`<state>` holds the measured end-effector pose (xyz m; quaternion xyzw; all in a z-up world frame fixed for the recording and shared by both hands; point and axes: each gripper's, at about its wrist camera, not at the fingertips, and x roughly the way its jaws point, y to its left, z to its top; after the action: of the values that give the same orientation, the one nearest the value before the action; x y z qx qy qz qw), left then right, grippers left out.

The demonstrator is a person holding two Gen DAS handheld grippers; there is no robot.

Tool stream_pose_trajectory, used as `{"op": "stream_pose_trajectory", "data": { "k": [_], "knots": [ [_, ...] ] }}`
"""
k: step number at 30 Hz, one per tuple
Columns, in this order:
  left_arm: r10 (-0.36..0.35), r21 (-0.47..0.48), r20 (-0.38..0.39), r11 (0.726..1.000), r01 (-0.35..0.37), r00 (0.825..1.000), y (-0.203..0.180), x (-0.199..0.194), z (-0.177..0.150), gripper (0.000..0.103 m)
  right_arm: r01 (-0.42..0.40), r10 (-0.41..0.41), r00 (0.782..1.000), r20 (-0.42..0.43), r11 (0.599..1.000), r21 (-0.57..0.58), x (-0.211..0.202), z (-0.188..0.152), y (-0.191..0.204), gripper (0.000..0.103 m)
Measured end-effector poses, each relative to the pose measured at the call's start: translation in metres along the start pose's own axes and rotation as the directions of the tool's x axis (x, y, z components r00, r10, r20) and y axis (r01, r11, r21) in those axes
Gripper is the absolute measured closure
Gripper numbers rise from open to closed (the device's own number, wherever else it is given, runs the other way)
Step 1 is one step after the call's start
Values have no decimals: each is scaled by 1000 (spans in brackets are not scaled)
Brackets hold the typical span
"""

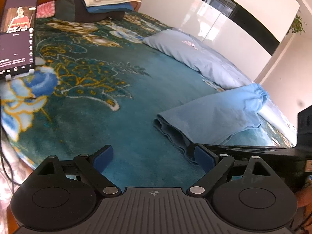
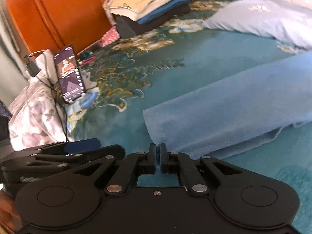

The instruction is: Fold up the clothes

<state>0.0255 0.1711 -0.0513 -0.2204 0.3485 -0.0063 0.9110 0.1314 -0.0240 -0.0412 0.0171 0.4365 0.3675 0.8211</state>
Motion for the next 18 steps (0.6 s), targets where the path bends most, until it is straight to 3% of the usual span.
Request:
{"op": "stream_pose_trajectory", "data": {
  "k": [5, 9, 10, 12, 15, 18],
  "knots": [
    [7, -5, 3, 1000, -7, 1000, 0, -2, 0, 12, -10, 10, 1000, -11, 1000, -6, 2, -4, -3, 94],
    [7, 2, 3, 1000, -7, 1000, -2, -2, 0, 12, -49, 49, 999, 7, 999, -6, -7, -4, -3, 74],
    [4, 4, 4, 1000, -5, 1000, -3, -2, 0, 12, -60, 60, 998, 15, 998, -7, -10, -3, -3, 74],
    [0, 9, 7, 1000, 0, 1000, -5, -2, 0, 12, -60, 61, 997, 42, 998, -13, -20, -2, -4, 70],
    [-16, -18, 6, 1000, 16, 1000, -9, 2, 1, 13, -35, 36, 994, 103, 999, -19, -41, -2, -10, 54],
    [-39, -70, -5, 997, 39, 999, -14, 11, 1, 13, 3, -2, 988, 156, 1000, -2, -62, -3, -21, 53]
  ]
}}
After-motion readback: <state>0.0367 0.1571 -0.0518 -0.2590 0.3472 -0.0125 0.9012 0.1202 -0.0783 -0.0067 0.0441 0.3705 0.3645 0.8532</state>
